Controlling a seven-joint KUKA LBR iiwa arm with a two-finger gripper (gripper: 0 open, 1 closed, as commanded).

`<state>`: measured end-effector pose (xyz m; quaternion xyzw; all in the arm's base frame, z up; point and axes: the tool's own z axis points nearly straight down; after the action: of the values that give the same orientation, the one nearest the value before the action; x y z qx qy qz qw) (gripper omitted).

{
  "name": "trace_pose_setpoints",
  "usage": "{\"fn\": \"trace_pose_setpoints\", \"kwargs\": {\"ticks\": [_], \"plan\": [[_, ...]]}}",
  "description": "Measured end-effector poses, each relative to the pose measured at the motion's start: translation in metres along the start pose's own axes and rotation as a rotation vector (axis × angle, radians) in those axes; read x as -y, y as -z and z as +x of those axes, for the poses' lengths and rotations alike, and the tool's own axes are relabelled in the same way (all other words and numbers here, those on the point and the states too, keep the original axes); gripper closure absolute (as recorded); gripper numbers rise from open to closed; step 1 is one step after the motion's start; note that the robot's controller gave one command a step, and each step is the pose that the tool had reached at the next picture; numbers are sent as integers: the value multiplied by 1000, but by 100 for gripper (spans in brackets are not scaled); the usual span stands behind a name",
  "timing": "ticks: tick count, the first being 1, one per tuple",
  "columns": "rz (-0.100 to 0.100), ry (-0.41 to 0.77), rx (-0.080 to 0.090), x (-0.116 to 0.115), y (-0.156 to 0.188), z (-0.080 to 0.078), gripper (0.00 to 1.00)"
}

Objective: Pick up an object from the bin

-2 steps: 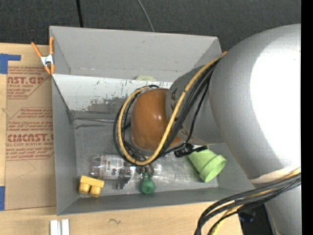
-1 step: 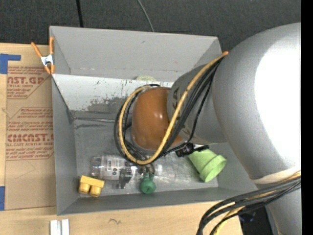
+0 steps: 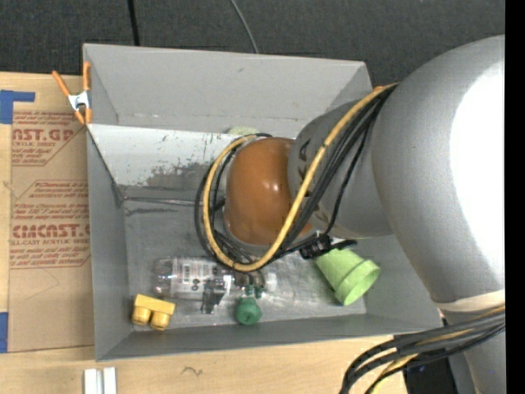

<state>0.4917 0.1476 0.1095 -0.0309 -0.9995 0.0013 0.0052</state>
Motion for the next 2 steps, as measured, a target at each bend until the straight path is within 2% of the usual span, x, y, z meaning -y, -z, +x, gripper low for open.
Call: {"fn": "trace_pose_setpoints", "kwargs": {"ticks": [2], "plan": [[-5,0,13,-1,35,-2,100]]}}
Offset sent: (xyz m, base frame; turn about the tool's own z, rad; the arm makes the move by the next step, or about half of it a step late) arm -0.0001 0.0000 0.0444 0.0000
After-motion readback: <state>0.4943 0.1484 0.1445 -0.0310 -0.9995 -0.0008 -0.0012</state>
